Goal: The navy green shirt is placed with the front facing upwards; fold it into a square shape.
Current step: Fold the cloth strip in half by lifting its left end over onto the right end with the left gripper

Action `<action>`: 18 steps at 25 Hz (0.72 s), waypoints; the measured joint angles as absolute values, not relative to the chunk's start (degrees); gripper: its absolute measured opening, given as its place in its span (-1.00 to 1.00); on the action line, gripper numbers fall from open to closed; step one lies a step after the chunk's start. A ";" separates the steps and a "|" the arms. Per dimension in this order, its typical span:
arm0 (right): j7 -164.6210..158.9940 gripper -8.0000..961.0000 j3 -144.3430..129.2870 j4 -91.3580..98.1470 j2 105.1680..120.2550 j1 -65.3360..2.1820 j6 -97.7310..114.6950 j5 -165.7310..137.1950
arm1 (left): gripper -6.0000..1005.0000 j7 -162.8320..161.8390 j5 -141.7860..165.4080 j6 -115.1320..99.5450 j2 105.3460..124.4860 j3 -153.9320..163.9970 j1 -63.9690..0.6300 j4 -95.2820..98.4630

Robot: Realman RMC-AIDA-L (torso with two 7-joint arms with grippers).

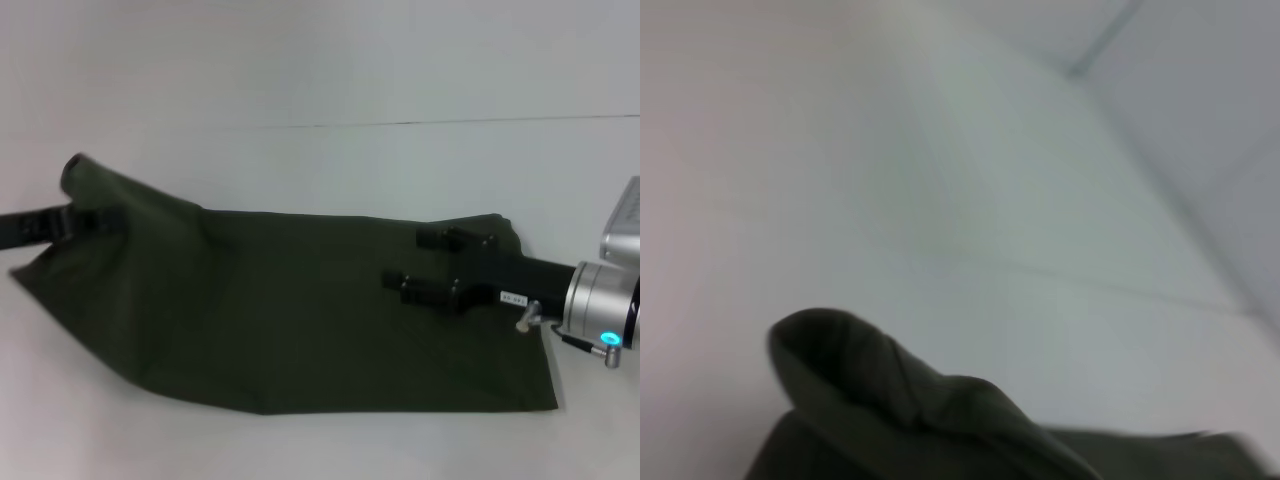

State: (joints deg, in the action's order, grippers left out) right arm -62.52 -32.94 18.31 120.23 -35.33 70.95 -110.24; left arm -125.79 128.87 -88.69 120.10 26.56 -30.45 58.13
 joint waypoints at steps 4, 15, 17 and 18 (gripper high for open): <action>-60.53 0.85 -33.60 16.01 120.23 -35.69 70.84 -110.39 | -0.81 -125.56 123.73 -92.11 121.38 27.18 -31.43 57.92; -55.97 0.85 -34.96 9.90 120.40 -37.16 66.60 -110.52 | -0.79 -124.66 110.25 -88.35 124.19 39.44 -32.22 51.65; -55.44 0.85 -34.98 9.53 120.41 -37.16 66.46 -110.41 | -0.78 -124.47 109.54 -85.84 124.19 40.90 -32.23 50.41; -55.29 0.85 -34.98 9.47 120.41 -37.08 66.44 -110.34 | -0.78 -124.47 109.32 -84.75 124.19 41.37 -32.26 49.98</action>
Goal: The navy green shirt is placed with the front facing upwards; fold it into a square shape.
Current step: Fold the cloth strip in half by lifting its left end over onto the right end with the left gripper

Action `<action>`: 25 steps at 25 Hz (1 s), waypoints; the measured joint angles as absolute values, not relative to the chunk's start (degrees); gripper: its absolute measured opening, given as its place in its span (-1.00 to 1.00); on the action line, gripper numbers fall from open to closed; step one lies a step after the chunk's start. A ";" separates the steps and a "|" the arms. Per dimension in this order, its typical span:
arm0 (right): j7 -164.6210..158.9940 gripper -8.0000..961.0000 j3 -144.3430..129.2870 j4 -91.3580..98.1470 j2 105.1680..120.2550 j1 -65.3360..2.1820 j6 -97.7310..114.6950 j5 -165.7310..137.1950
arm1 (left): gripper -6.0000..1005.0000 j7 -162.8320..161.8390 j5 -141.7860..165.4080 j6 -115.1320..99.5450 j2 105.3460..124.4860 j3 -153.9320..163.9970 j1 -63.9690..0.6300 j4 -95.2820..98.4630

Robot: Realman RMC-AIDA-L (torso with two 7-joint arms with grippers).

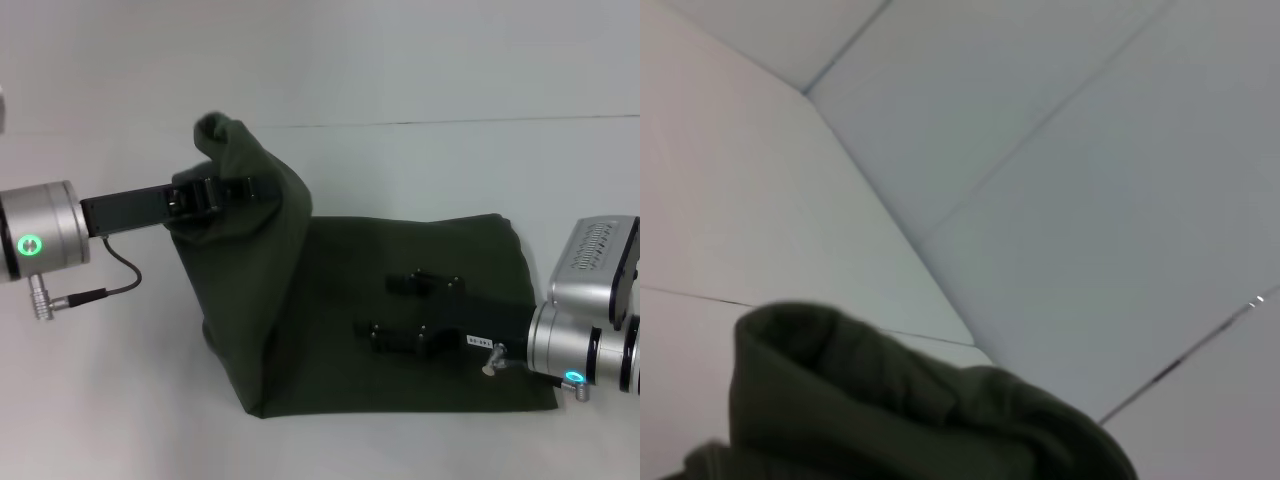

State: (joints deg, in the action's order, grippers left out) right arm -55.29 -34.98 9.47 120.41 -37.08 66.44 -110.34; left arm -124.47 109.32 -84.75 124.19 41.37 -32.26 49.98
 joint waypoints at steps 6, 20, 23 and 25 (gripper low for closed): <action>-55.55 0.85 -34.52 10.40 120.00 -35.48 67.24 -110.21 | -0.77 -123.82 104.91 -79.63 124.27 45.74 -33.00 46.23; -57.30 0.85 -31.28 14.89 119.70 -30.87 70.39 -110.03 | -0.74 -117.92 91.44 -78.28 124.31 51.02 -30.74 44.07; -57.75 0.85 -31.20 15.30 119.64 -30.57 70.96 -110.04 | -0.73 -117.40 91.72 -77.21 124.12 53.10 -31.14 41.96; -57.98 0.85 -30.67 15.68 119.63 -30.12 71.48 -110.04 | -0.73 -116.60 91.78 -76.26 124.16 54.44 -31.48 40.63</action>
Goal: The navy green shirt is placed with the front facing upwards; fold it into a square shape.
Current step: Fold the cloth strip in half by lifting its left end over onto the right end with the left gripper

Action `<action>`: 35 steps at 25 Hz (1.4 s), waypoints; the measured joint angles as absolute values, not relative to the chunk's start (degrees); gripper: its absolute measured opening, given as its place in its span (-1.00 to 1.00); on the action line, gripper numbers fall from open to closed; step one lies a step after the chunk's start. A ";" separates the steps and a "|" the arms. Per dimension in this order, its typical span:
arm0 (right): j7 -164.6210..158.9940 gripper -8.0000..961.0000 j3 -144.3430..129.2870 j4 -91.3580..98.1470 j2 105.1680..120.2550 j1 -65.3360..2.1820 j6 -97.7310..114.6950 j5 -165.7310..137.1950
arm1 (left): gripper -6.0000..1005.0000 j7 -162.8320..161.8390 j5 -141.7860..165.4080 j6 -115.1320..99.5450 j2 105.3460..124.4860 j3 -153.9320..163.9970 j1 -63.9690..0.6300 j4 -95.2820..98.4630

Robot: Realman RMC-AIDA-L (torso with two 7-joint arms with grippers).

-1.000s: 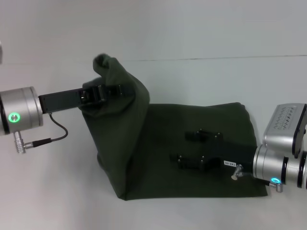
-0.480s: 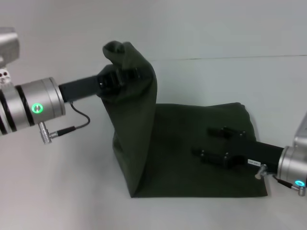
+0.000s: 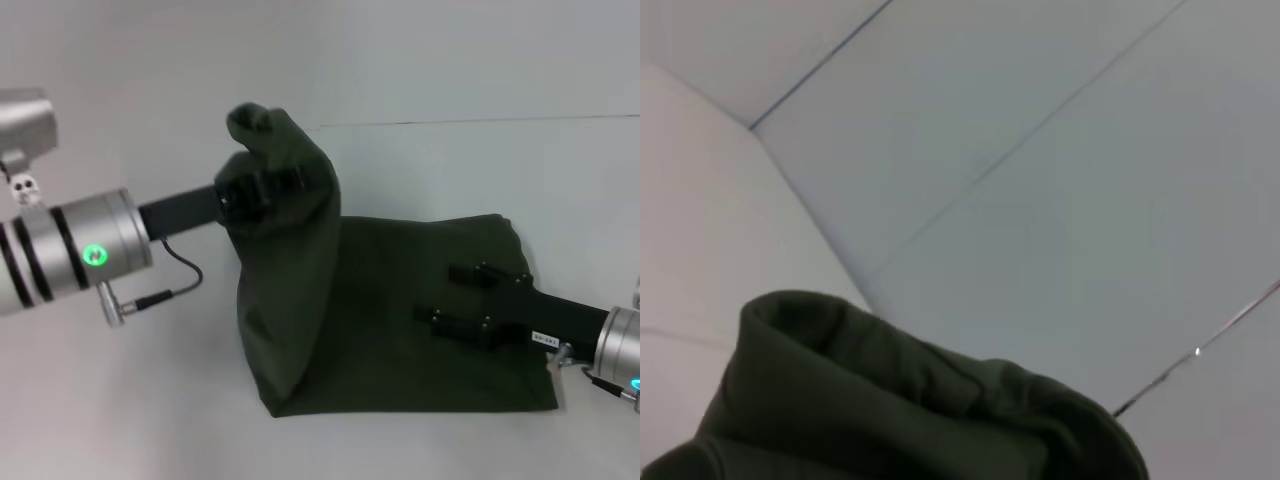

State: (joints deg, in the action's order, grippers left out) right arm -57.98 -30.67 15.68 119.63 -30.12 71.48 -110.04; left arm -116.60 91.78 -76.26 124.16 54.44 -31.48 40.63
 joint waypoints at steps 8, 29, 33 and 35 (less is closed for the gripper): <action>-59.21 0.85 -26.54 19.61 119.61 -25.96 74.66 -109.72 | -0.71 -111.58 85.79 -71.88 124.60 59.01 -33.14 34.26; -59.14 0.84 -23.56 21.86 119.44 -22.68 75.19 -109.69 | -0.66 -108.01 72.23 -66.41 124.72 72.14 -36.54 29.41; -58.95 0.84 -23.55 21.89 119.44 -22.67 74.94 -109.73 | -0.65 -107.80 69.59 -65.08 124.72 74.00 -37.01 29.36; -58.96 0.84 -23.58 21.89 119.44 -22.69 74.92 -109.78 | -0.65 -107.67 68.41 -64.25 124.72 74.87 -37.28 29.35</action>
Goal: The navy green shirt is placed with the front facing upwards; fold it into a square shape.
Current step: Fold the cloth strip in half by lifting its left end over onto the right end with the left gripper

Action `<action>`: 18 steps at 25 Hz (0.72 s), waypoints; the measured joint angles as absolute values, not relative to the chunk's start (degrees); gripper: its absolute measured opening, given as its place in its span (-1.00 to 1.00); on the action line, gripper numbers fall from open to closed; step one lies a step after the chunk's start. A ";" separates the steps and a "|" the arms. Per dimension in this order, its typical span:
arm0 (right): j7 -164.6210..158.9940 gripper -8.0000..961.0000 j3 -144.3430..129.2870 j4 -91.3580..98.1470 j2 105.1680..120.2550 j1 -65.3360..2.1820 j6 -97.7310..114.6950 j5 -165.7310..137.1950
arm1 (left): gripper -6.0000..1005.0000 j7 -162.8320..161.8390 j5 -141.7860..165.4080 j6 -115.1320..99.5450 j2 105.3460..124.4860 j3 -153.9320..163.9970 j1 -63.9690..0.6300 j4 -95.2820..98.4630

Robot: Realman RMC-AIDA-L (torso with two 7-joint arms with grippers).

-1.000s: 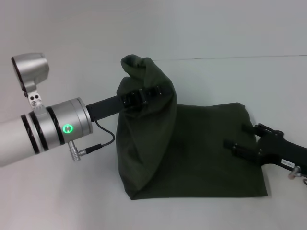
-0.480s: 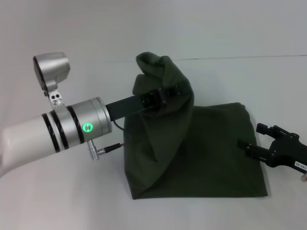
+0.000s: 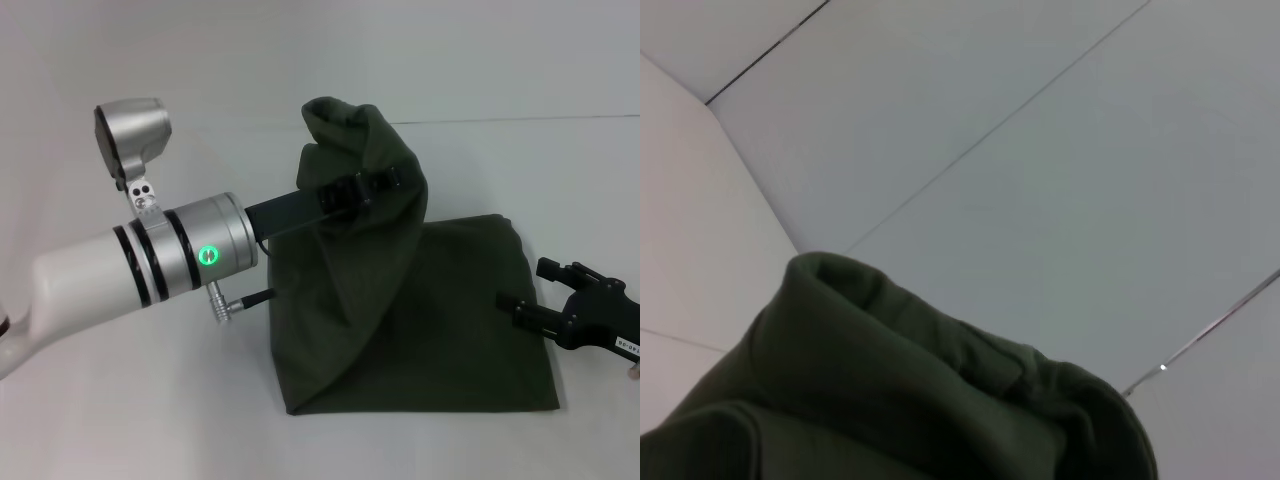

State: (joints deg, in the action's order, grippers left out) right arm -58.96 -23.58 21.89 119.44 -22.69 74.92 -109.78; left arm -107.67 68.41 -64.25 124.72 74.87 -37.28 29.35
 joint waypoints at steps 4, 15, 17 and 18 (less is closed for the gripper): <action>-58.98 0.84 -23.66 21.97 119.49 -22.80 74.89 -109.90 | -0.64 -107.36 66.10 -62.49 124.71 77.38 -37.75 29.27; -59.16 0.84 -23.12 22.10 119.44 -22.22 74.88 -109.60 | -0.62 -107.17 63.86 -59.19 124.71 82.58 -38.45 29.22; -59.15 0.84 -22.99 22.14 119.44 -22.05 74.88 -109.59 | -0.61 -107.00 62.76 -58.72 124.72 83.62 -38.64 28.84; -59.12 0.84 -22.94 22.15 119.43 -22.00 74.88 -109.59 | -0.61 -106.68 61.89 -58.33 124.71 84.29 -38.75 28.47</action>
State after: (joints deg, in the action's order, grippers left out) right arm -59.12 -22.94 22.15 119.43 -22.00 74.88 -109.59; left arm -106.68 61.89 -58.33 124.71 84.29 -38.75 28.47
